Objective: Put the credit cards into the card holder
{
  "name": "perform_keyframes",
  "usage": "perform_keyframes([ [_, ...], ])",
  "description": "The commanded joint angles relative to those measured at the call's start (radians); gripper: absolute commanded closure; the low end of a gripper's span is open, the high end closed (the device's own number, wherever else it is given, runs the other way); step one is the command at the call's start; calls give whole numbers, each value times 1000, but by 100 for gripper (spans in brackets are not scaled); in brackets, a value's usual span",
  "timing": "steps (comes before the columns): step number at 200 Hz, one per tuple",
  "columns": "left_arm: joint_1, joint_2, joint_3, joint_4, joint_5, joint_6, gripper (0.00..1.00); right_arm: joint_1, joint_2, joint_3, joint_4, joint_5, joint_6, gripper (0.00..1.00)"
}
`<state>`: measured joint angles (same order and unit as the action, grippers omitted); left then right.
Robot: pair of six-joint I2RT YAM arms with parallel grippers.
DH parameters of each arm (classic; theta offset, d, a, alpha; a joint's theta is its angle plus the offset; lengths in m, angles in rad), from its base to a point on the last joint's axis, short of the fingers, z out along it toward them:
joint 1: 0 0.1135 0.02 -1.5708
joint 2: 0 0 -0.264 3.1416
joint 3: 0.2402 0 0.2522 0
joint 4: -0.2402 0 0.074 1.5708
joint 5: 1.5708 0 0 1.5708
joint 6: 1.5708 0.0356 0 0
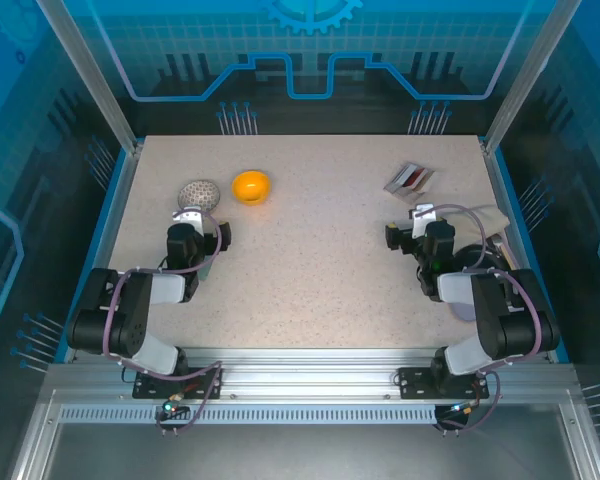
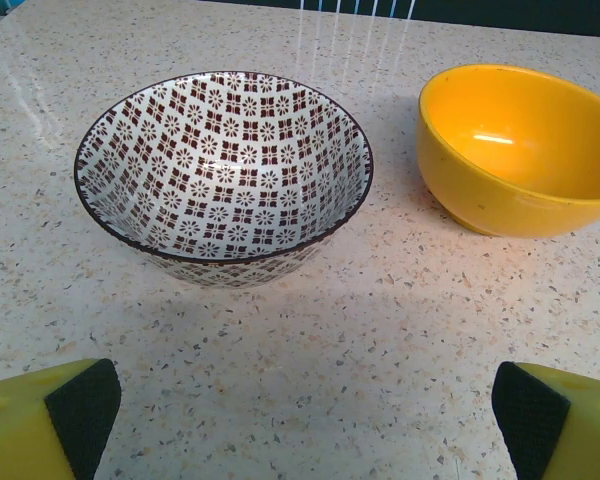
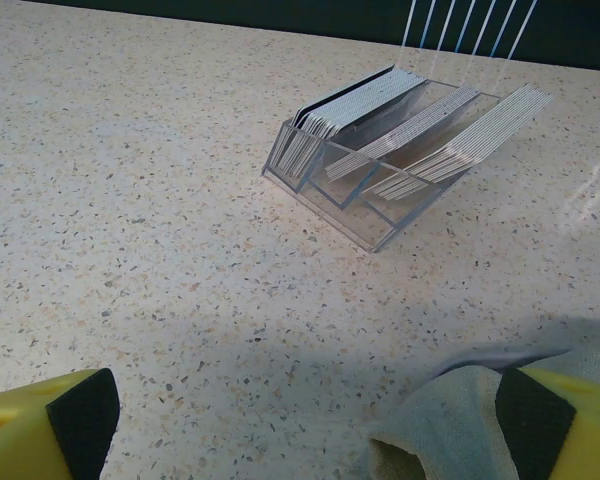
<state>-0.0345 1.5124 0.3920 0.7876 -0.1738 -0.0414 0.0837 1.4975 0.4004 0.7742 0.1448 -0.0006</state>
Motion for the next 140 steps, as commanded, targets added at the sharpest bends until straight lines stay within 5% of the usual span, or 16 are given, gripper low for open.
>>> perform_keyframes([
  [1,10,3,21,3,25,26,1,-15,6,20,2,-14,11,0],
  [110,10,0,18,11,24,28,1,-22,4,18,3,-30,10,0],
  [140,13,-160,-16,-80,-24,-11,1,-10,-46,1,0,-16,1,0],
])
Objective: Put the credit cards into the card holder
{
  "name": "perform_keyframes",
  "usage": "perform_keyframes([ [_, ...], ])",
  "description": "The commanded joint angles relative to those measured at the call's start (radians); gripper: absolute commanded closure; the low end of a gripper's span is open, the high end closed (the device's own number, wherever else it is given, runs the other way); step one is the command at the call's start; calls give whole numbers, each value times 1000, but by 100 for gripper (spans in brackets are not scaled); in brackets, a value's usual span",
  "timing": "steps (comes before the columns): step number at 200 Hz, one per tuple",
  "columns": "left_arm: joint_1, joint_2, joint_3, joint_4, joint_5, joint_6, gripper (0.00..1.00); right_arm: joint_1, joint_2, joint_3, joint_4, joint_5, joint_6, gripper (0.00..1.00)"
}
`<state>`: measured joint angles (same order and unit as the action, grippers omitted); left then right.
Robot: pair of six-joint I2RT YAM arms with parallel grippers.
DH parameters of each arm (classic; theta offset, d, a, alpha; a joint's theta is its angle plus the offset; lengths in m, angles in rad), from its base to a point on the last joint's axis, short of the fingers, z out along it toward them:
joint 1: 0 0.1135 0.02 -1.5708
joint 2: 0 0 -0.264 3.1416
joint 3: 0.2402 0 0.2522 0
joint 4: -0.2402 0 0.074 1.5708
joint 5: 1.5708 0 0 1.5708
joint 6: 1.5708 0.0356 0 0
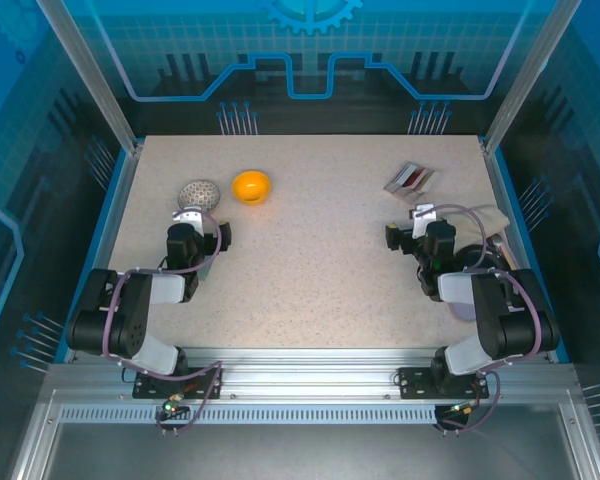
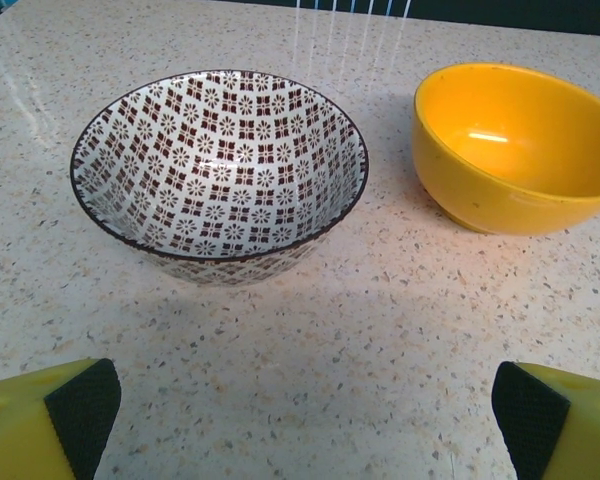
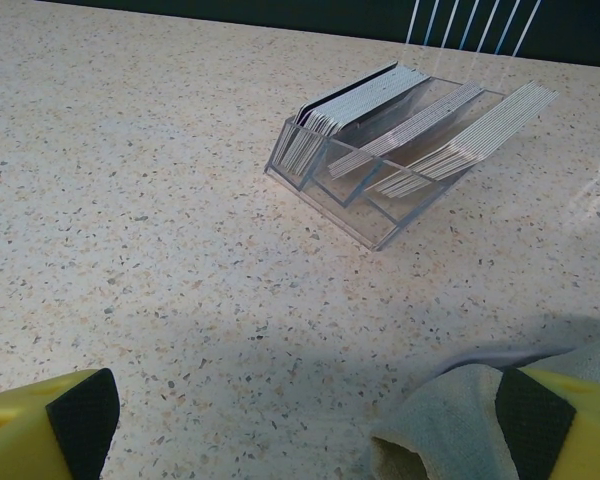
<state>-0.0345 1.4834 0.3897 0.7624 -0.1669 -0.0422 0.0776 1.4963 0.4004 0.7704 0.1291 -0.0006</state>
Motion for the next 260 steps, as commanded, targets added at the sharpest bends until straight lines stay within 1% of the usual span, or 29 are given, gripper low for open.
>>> perform_keyframes([
  [1,13,-141,-14,-62,-34,-14,1,-4,-49,0,4,1,1,0],
  [10,22,-209,2,-164,-43,-70,1,5,-99,-8,-31,23,1,0],
  [15,29,-242,24,-258,-41,-105,1,7,-132,-4,-73,36,9,0],
  [23,31,-283,57,-376,-42,-147,1,6,-195,15,-180,50,32,0],
  [35,32,-336,98,-511,-92,-215,1,7,-285,60,-360,49,71,0],
  [42,33,-372,118,-594,-102,-256,1,9,-337,84,-456,44,102,0],
  [55,34,-419,148,-715,-123,-363,1,9,-414,132,-632,47,224,0],
  [61,35,-434,166,-777,-127,-411,1,8,-439,157,-718,55,321,0],
  [68,37,-440,178,-824,-100,-430,1,2,-457,205,-841,54,423,0],
  [72,39,-438,184,-843,-79,-435,1,-6,-462,224,-903,29,443,0],
  [80,43,-424,202,-884,-44,-458,1,-25,-461,255,-957,-102,432,0],
  [92,45,-390,231,-948,16,-499,1,-29,-455,272,-978,-272,426,0],
  [102,45,-358,247,-996,32,-567,1,-26,-455,271,-976,-356,447,0],
  [120,45,-307,245,-998,79,-640,1,-8,-458,273,-971,-406,483,0],
  [132,45,-271,236,-945,130,-636,1,10,-454,277,-965,-430,474,0],
  [149,45,-208,261,-926,143,-625,1,34,-434,294,-972,-426,470,0],
  [183,46,-98,340,-1019,99,-657,1,61,-380,325,-1003,-403,473,0],
  [199,44,-68,330,-1018,124,-691,1,68,-363,328,-1010,-389,490,0],
  [216,32,-46,299,-986,181,-724,1,77,-344,328,-1014,-379,498,0],
  [230,-12,-33,282,-981,202,-740,1,80,-327,333,-1035,-342,510,0],
  [260,-179,23,271,-973,201,-779,1,80,-296,363,-1099,-306,510,0],
])
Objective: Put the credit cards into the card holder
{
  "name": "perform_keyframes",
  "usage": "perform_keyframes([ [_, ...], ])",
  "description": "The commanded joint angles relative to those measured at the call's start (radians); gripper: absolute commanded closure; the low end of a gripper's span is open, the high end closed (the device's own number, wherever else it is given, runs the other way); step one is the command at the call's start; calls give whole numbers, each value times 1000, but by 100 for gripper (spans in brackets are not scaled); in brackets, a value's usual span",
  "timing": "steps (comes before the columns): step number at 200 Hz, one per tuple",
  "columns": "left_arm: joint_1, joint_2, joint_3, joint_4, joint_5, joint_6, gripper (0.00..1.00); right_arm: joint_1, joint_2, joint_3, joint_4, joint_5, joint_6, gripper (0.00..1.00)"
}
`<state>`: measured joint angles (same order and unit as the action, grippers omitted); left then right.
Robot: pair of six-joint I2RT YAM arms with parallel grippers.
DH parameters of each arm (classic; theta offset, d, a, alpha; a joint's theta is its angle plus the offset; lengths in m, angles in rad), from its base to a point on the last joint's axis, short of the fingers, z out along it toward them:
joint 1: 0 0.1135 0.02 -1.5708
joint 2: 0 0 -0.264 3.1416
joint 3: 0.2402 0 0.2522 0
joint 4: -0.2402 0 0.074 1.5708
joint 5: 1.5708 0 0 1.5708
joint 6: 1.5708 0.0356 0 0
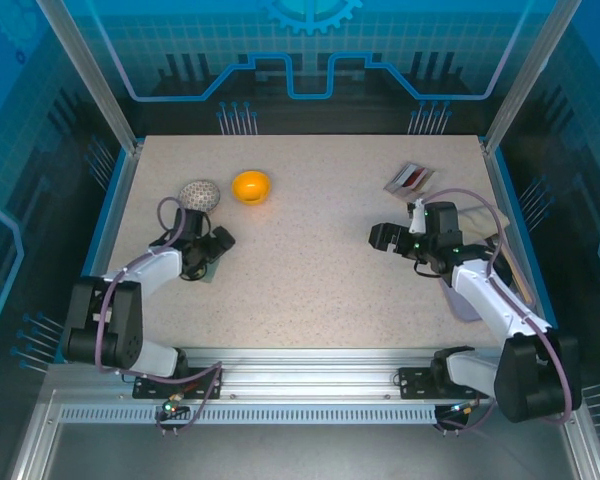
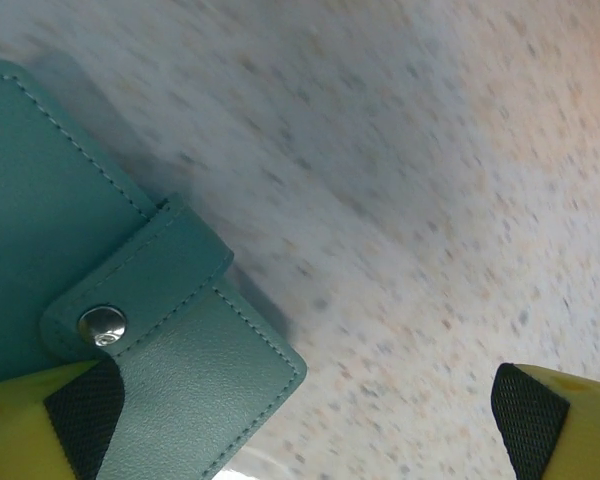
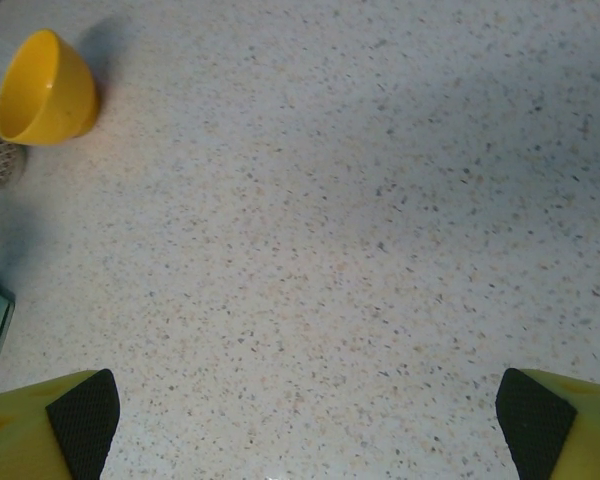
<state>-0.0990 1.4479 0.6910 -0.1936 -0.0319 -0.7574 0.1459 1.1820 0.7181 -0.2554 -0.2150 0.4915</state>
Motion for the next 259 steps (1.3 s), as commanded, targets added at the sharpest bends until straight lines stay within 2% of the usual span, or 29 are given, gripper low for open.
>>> perform_keyframes([
  [1,-120,61,-30,-17,66,-64,1,12,19,45,-75,39,19,0],
  [33,-309,154,28,47,112,-85,1,14,20,43,-94,48,35,0],
  [68,-541,297,226,37,178,-52,2,14,11,32,-113,77,39,0],
  [91,-613,301,319,21,172,-49,2,14,4,31,-123,66,36,0],
  [115,-610,195,309,15,92,-65,1,15,2,25,-88,2,37,2],
  [138,-586,87,273,-31,17,-83,1,28,26,27,-36,-74,47,11],
  [157,-536,12,197,-17,-3,-128,1,70,70,41,10,-123,53,21],
  [182,-466,-61,89,41,30,-177,1,172,176,106,2,-150,42,38],
  [213,-443,-66,46,77,72,-190,2,300,333,211,-27,-150,40,58],
  [230,-442,-49,46,92,96,-204,3,356,401,244,-17,-155,58,63],
  [259,-443,-7,64,106,132,-206,8,401,494,278,18,-191,84,64],
])
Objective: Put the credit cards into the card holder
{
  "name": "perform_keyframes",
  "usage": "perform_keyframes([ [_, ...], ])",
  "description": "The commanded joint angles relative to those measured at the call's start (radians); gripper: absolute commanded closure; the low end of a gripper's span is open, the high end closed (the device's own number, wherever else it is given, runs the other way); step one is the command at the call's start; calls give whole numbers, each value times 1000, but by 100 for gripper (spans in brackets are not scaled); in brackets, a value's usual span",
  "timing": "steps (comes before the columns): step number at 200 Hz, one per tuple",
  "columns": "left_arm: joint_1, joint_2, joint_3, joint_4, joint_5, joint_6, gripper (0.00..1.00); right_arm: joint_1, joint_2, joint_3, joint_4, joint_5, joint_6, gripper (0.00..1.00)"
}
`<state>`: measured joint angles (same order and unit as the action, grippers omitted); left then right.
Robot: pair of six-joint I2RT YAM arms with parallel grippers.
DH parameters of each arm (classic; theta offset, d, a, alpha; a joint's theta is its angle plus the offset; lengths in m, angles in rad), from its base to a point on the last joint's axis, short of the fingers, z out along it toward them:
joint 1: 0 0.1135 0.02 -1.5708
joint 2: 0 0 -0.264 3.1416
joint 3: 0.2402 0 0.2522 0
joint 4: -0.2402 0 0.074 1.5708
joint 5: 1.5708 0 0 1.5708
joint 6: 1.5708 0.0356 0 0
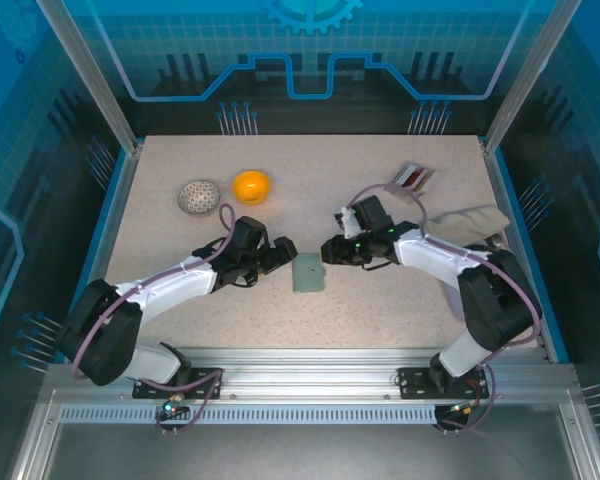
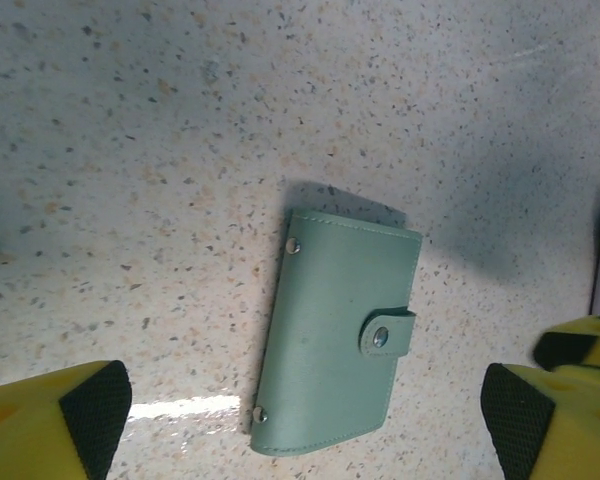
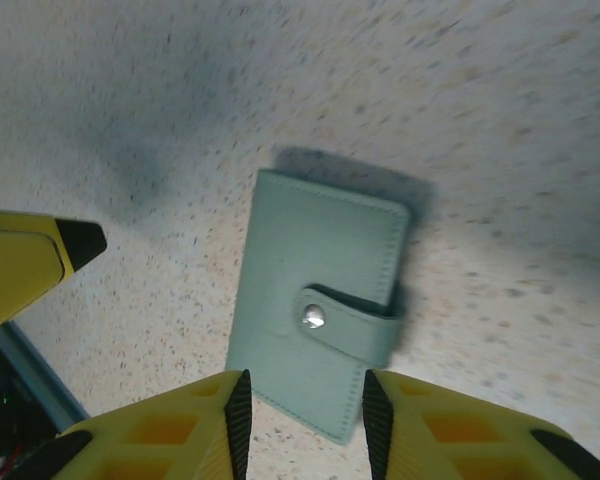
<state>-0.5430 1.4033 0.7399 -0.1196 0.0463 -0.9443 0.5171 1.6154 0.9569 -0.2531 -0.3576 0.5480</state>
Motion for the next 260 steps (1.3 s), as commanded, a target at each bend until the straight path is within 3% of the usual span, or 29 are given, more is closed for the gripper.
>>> perform_keyframes([
  [1,2,40,16,32,56,-19,8,31,64,41,17,-49,27,64],
  [29,2,83,41,23,81,-11,12,41,150,63,10,-96,22,67],
  [56,1,123,57,29,120,-8,15,44,207,75,-53,-57,11,70],
  [75,-6,153,76,23,142,5,20,38,211,51,-86,4,-3,72],
  [178,-73,292,160,14,194,17,42,14,193,-24,-52,44,41,73],
  [260,-73,263,133,69,236,30,80,1,169,-37,-36,61,84,73],
])
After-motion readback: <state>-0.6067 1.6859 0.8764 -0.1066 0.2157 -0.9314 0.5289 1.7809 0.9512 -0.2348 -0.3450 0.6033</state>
